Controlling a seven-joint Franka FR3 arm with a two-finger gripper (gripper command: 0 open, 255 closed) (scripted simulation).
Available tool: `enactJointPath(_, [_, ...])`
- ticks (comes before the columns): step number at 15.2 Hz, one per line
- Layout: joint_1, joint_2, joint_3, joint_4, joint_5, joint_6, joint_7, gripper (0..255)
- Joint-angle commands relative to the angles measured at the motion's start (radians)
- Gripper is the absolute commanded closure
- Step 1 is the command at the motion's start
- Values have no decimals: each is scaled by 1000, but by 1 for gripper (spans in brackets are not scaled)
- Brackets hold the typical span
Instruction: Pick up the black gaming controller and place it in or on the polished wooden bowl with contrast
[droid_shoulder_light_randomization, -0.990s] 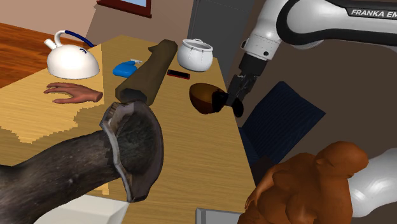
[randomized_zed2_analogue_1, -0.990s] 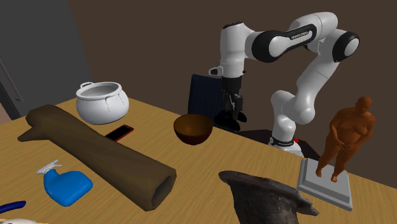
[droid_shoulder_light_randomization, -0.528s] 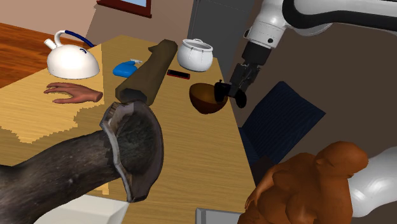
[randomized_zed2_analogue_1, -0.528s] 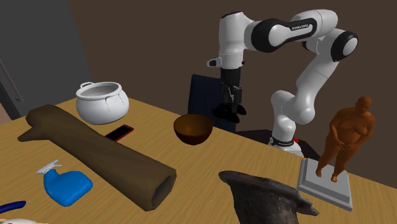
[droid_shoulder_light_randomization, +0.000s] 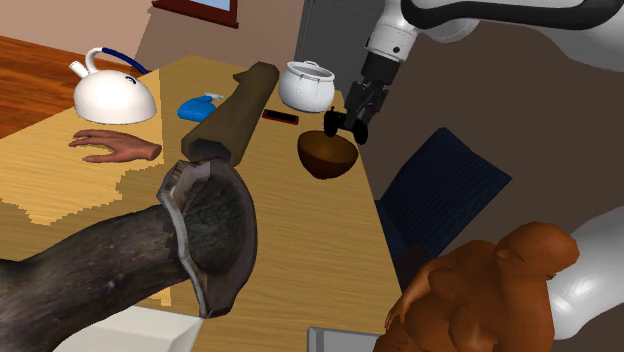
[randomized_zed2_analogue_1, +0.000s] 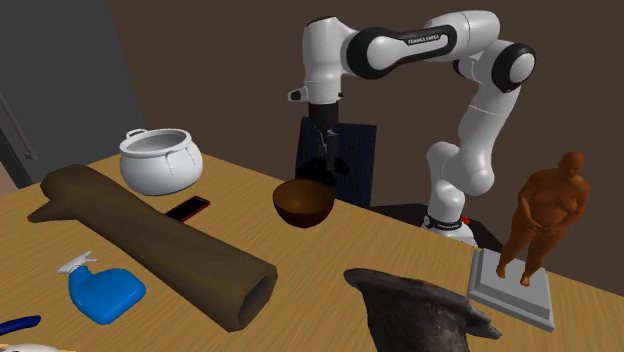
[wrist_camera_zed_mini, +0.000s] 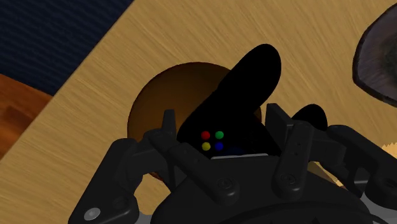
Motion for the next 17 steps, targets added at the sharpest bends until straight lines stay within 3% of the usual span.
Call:
enactJointPath(1, [-11, 71, -16, 68, -6, 0, -26, 255])
enactJointPath(3, [-22, 153, -32, 157, -10, -11, -51, 255])
enactJointPath(17, [-21, 154, -30, -16, -5, 162, -72, 255])
